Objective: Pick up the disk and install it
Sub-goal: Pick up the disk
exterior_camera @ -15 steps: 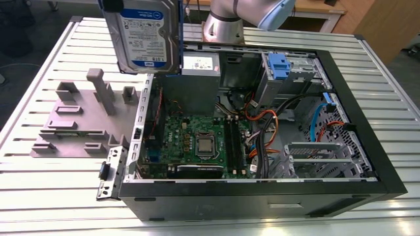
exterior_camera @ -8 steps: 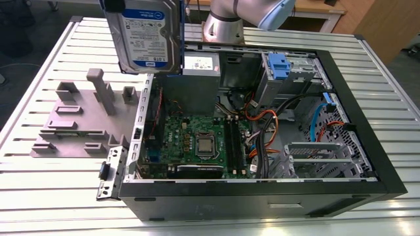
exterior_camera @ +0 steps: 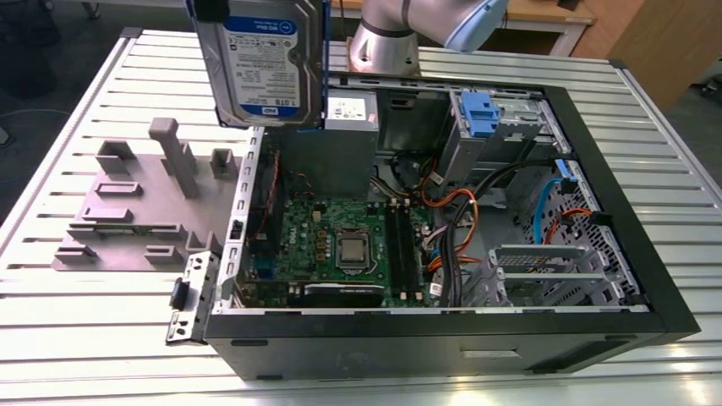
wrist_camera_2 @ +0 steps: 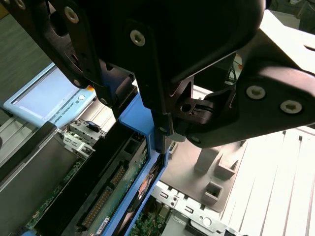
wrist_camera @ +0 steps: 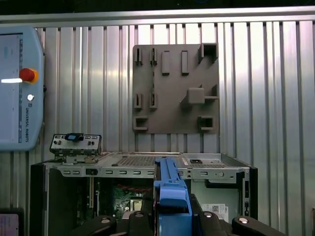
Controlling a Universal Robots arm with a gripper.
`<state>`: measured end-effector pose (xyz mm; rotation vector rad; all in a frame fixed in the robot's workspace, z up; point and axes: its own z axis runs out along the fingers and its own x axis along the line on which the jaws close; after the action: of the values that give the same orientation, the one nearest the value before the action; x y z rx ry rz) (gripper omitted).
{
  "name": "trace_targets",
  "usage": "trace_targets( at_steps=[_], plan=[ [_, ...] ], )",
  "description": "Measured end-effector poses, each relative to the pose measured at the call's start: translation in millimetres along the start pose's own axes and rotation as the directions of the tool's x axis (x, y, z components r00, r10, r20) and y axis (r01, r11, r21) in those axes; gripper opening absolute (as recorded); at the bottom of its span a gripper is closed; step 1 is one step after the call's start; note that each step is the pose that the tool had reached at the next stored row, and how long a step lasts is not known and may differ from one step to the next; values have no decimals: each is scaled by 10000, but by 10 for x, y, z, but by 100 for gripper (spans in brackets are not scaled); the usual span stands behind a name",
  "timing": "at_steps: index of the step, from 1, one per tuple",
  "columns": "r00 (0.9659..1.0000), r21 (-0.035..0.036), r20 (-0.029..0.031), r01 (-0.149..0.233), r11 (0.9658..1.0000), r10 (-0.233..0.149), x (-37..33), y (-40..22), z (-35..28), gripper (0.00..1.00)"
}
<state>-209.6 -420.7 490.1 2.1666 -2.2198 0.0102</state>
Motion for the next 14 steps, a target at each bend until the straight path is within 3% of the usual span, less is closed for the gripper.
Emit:
trace_targets(
  at_steps=[14],
  plan=[
    [10000, 0, 1, 0, 10000, 0, 92, -70, 10, 36]
  ],
)
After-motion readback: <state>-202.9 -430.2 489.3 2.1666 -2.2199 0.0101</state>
